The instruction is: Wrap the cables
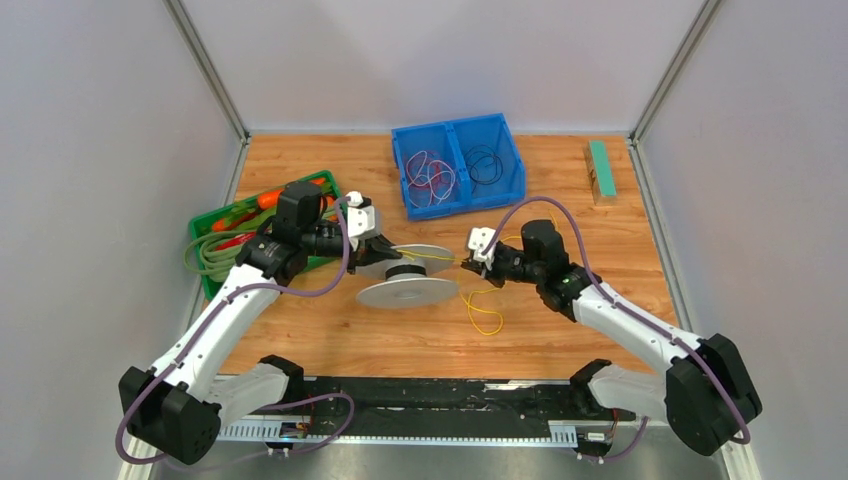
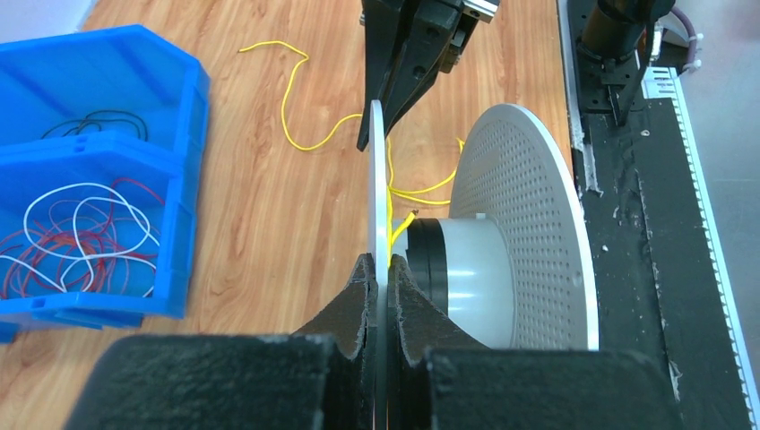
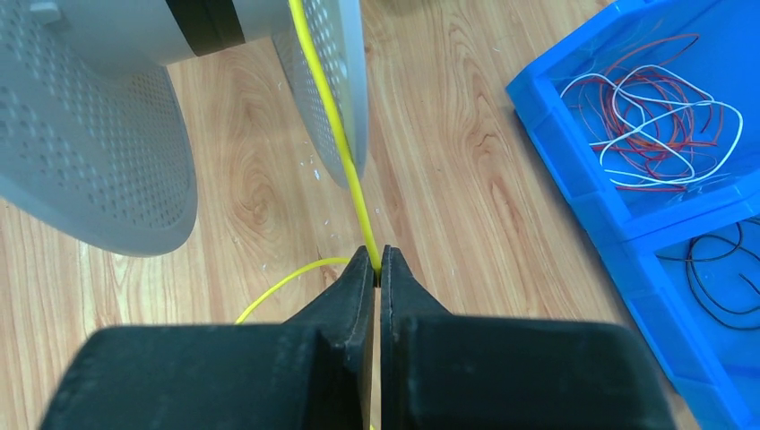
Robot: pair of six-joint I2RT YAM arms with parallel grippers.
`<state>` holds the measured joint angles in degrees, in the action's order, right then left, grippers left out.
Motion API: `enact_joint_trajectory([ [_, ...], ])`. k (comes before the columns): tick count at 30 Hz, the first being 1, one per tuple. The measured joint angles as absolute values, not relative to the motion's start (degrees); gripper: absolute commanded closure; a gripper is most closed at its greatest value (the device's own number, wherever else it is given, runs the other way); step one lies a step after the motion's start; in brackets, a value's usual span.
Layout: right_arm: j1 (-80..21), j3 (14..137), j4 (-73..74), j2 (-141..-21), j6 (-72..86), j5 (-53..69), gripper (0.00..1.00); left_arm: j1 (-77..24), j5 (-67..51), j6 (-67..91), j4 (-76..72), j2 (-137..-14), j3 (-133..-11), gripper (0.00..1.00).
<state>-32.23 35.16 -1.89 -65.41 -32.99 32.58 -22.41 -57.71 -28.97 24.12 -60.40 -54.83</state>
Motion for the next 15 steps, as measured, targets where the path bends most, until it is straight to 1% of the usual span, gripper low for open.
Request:
enact_joint_trajectory([
  [4,-31.6,35.2,-1.0,-64.7,-33.1,33.3,1.0,-22.4,-57.3,-28.3,23.9,-60.4,-54.8,1.0],
  [5,-31.5,35.2,-0.9,-64.6,-33.1,33.5,0.99,-22.4,-57.2,-27.9,23.7,-60.4,-54.8,1.0],
  [6,-31.4,35.2,-0.8,-64.5,-33.2,33.6,0.9,-22.4,-57.0,-27.5,23.5,-60.4,-54.8,1.0],
  [7,-31.3,35.2,-0.7,-64.4,-33.3,33.8,0.71,-22.4,-56.9,-26.9,23.1,-60.4,-54.8,1.0],
  [8,-31.2,35.2,-0.7,-64.3,-33.3,33.8,0.47,-22.4,-56.8,-26.5,22.8,-60.4,-54.8,1.0],
  [9,-31.1,35.2,-0.1,-64.3,-33.2,33.5,0.27,-22.4,-56.8,-25.8,22.3,-60.4,-54.8,1.0],
  [11,-30.5,35.2,1.9,-64.3,-32.8,32.8,0.1,-22.3,-56.7,-23.7,20.3,-60.2,-54.8,1.0],
  [12,-30.2,35.4,3.5,-64.3,-32.9,32.2,0.05,-22.3,-56.6,-22.7,19.5,-60.2,-54.8,1.0],
  [14,-29.8,36.3,6.3,-64.2,-32.4,31.0,0.0,-22.3,-56.1,-20.2,18.3,-60.2,-55.1,1.0],
  [15,-29.4,37.0,7.9,-64.1,-32.3,30.6,0.0,-22.3,-55.5,-18.7,18.6,-60.3,-55.8,1.0],
])
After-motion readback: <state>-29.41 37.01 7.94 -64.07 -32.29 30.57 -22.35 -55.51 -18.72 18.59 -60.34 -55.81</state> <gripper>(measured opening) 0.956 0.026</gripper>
